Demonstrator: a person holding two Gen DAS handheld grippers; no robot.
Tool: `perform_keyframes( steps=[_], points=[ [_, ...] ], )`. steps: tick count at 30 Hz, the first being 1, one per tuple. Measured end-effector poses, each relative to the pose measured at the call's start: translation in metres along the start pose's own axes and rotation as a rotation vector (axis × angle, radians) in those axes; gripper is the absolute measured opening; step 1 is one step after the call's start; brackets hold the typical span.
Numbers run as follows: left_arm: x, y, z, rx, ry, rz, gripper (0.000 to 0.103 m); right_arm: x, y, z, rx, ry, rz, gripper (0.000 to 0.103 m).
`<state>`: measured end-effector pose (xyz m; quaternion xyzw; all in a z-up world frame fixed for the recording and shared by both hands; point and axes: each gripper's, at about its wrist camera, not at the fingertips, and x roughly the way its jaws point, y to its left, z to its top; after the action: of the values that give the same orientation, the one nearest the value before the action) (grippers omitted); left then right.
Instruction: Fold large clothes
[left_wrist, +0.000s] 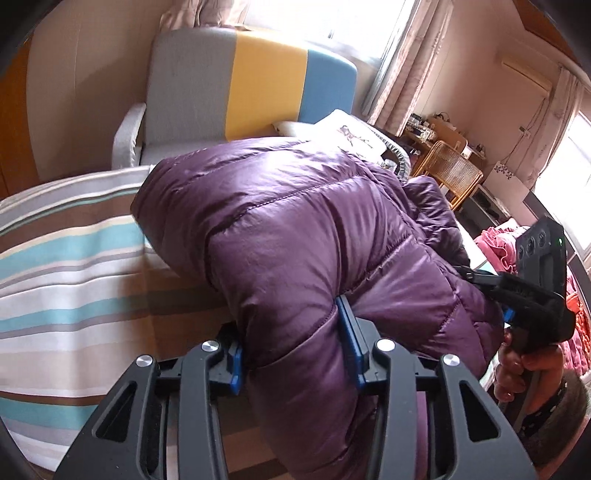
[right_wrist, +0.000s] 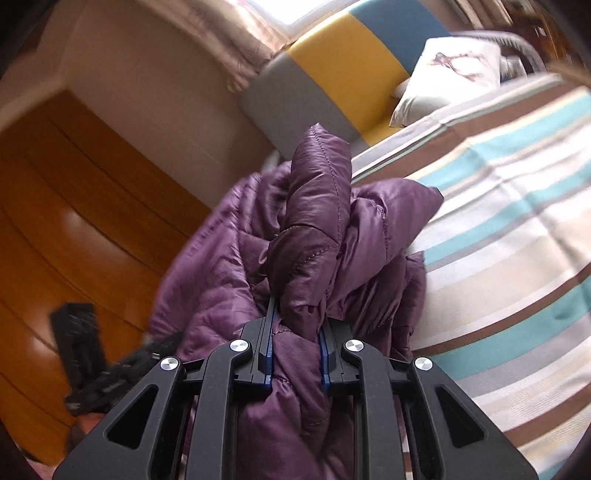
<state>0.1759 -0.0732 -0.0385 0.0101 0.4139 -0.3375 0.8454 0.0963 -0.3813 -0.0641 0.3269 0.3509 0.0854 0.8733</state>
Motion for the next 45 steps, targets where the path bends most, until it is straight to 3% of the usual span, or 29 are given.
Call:
perform_keyframes(
  steps=[3,5,9,10,15,17,18,19,22,25,30,36,45],
  points=[
    [0.002,0.012,-0.004,-0.021,0.022,0.010,0.042,0.006,0.002,0.001,0.000,0.012,-0.053,0.018],
    [0.008,0.023,-0.009,-0.071,0.041,-0.017,0.043,0.016,0.003,0.001,-0.020,-0.001,-0.113,0.024],
    [0.014,0.027,-0.014,-0.070,0.046,-0.003,0.051,0.023,-0.005,0.003,-0.031,0.014,-0.249,0.066],
    [0.015,0.028,-0.014,-0.066,0.049,0.005,0.054,0.025,-0.009,0.004,-0.028,0.021,-0.255,0.074],
    [0.025,0.039,-0.014,-0.082,0.079,0.001,0.069,0.050,-0.051,0.023,0.093,0.175,-0.137,0.089],
    [0.030,0.041,-0.013,-0.087,0.083,-0.012,0.070,0.067,-0.067,0.027,0.149,0.246,-0.035,0.088],
    [0.033,0.042,-0.013,-0.092,0.087,-0.017,0.070,0.072,-0.071,0.026,0.160,0.264,-0.016,0.083],
    [0.036,0.038,-0.011,-0.093,0.086,-0.020,0.069,0.077,-0.074,0.026,0.166,0.264,0.018,0.066],
    [0.039,0.034,-0.010,-0.069,0.079,-0.019,0.060,0.078,-0.073,0.027,0.161,0.241,0.080,0.040],
    [0.033,0.022,-0.011,-0.020,0.050,0.006,0.051,0.069,-0.063,0.026,0.091,0.205,0.066,0.029],
    [0.017,0.013,-0.010,0.003,0.009,0.042,0.044,0.052,-0.037,0.027,0.006,0.122,0.040,0.026],
    [-0.016,0.019,-0.013,-0.013,-0.048,0.054,0.043,0.026,-0.007,0.012,-0.044,0.063,0.060,0.026],
    [-0.081,0.048,-0.017,-0.027,-0.153,0.114,0.043,0.037,0.053,0.010,-0.121,0.035,0.128,0.026]
  ],
)
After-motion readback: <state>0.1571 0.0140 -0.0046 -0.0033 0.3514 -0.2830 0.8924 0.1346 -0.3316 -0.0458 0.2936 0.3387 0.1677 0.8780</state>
